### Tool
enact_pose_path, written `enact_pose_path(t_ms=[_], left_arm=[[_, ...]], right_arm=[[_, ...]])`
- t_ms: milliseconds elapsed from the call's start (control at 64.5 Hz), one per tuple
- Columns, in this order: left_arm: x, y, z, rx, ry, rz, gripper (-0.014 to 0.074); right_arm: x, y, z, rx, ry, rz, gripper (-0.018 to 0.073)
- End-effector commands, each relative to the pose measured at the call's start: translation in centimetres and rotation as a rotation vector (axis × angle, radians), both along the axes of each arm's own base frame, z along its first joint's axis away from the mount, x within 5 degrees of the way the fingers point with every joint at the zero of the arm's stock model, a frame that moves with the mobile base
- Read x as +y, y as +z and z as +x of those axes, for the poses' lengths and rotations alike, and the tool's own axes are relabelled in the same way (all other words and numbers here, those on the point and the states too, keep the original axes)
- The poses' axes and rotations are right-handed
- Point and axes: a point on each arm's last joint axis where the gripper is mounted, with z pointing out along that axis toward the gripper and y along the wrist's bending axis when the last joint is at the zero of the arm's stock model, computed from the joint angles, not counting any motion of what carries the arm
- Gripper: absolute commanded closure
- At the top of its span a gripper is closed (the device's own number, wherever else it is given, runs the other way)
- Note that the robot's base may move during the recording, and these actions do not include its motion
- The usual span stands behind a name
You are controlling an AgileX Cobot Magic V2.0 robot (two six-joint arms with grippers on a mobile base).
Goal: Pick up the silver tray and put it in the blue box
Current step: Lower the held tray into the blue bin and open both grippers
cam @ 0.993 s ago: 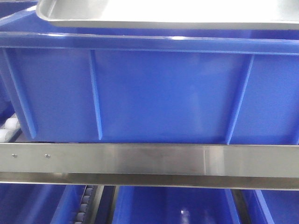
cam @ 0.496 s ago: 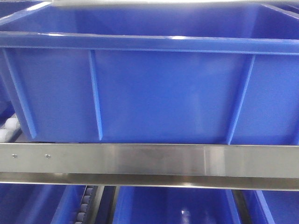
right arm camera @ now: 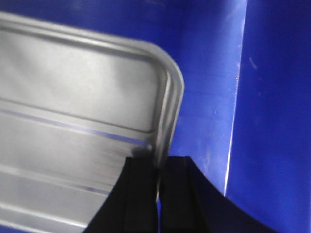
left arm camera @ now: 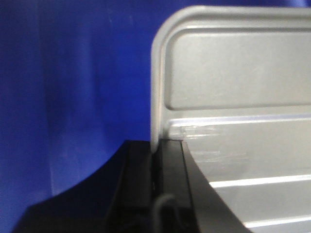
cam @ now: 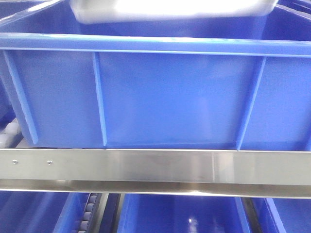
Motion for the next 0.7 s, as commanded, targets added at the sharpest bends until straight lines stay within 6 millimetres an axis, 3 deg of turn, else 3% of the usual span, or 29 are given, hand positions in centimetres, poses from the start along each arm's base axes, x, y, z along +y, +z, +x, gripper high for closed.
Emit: enact_pose_path(t_ms=[0, 248, 481, 574, 683], left_arm=[[0.0, 2.0, 1.2, -0.149, -0.002, -0.075, 0.0700], [-1.2, -1.7, 3.9, -0.108, 0.000, -0.047, 0.0700], [-1.5, -2.2, 4.3, -0.102, -0.006, -0.036, 0.0683], [-1.5, -2.2, 4.4, -0.109, -0.015, -0.029, 0.0604], [-1.4, -2.1, 4.5, -0.119, -0.016, -0.034, 0.0407]], right_arm=[[-0.6, 0.6, 1.7, -0.084, 0.003, -0.021, 0.0501], [-0.8, -3.3, 5.0, -0.017, -0.025, -0.051, 0.0501], [-0.7, -3.4, 5.3, -0.026, -0.010, -0.059, 0.0486], [-0.7, -3.4, 5.3, -0.026, -0.007, -0.061, 0.0396], [-0.7, -3.4, 5.3, -0.026, -0.006, -0.062, 0.0192]])
